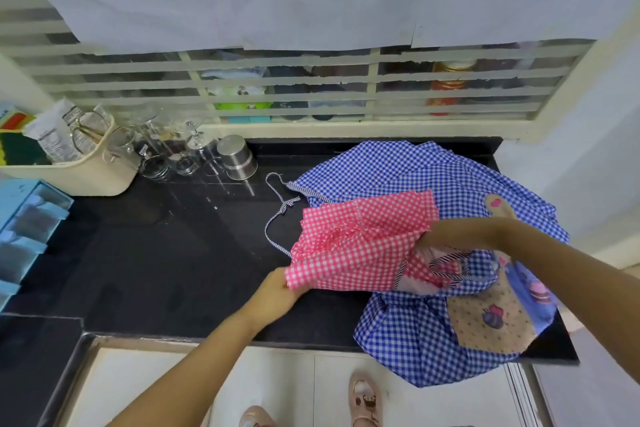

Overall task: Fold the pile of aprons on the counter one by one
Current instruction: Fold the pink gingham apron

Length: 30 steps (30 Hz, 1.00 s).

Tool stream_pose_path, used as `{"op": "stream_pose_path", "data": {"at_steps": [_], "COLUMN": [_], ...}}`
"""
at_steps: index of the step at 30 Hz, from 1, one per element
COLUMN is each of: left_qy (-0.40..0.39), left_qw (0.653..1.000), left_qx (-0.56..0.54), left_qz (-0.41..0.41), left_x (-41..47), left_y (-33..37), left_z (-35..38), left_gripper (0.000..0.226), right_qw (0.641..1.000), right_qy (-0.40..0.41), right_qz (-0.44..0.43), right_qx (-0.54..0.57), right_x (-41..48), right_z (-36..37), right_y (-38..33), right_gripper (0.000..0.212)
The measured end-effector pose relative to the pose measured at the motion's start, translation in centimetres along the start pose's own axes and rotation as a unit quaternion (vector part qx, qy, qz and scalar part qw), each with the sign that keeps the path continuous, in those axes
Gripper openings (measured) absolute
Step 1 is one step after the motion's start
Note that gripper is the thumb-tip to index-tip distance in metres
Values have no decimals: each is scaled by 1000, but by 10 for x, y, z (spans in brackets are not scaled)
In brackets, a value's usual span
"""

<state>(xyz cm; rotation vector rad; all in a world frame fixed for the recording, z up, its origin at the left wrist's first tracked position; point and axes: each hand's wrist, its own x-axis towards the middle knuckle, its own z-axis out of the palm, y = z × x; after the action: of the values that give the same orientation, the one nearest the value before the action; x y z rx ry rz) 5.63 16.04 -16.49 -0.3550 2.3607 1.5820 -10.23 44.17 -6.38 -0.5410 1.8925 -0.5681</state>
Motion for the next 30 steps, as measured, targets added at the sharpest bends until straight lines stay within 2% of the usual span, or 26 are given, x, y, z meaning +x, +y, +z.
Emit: {"op": "stream_pose_path", "data": {"at_steps": [2,6,7,8,9,11,12,13,15,16,17,18,19,20,22,23,24,25,27,29,30], "left_qy": [-21,-39,-40,-37,-32,-31,-32,-29,-2,25,56,99,154,208,235,211,170,114,15,-50,-61], "left_qw": [999,993,992,990,989,986,986,985,986,987,985,976,962,946,905,878,851,836,833,839,842], "left_qx": [-38,-85,-92,-94,-96,-93,-90,-88,-66,-17,53,126,188,239,329,371,419,464,511,517,514], "left_qz": [-21,-69,-82,-96,-110,-132,-140,-147,-153,-155,-153,-148,-124,-62,130,218,267,268,214,162,153], "left_x": [10,35,40,46,51,61,64,68,79,83,88,89,91,93,94,99,102,106,115,122,124], "left_y": [10,22,23,25,26,27,27,27,28,28,31,34,36,37,45,48,50,52,58,53,51], "left_z": [-7,-15,-16,-18,-18,-19,-19,-18,-16,-15,-14,-12,-9,-5,7,15,23,31,43,49,49], "left_gripper": [19,22,21,23,25,27,27,26,28,31,36,41,49,59,72,71,66,64,67,71,73], "right_qw": [991,949,926,909,898,921,938,945,941,938,930,925,921,918,916,915,917,922,946,969,968], "right_qy": [11,21,26,31,41,90,124,157,208,216,230,239,236,234,234,241,245,241,218,223,230], "right_qz": [29,-38,-30,-28,-26,-16,1,18,36,35,36,39,47,53,57,56,58,64,71,85,100], "right_qx": [134,313,375,414,437,379,323,287,265,269,285,295,305,315,321,319,310,296,230,59,-29], "right_x": [-3,-9,-5,-1,1,7,11,16,29,35,37,39,38,42,45,46,47,47,41,31,26], "right_z": [-5,-15,-15,-17,-14,-7,-1,5,14,17,17,19,20,19,19,18,17,15,9,-8,-20], "right_y": [5,25,33,41,42,45,46,48,61,66,67,65,60,62,62,61,63,65,68,76,80], "right_gripper": [53,112,111,100,78,35,29,32,59,70,66,50,35,28,24,25,25,26,25,30,32]}}
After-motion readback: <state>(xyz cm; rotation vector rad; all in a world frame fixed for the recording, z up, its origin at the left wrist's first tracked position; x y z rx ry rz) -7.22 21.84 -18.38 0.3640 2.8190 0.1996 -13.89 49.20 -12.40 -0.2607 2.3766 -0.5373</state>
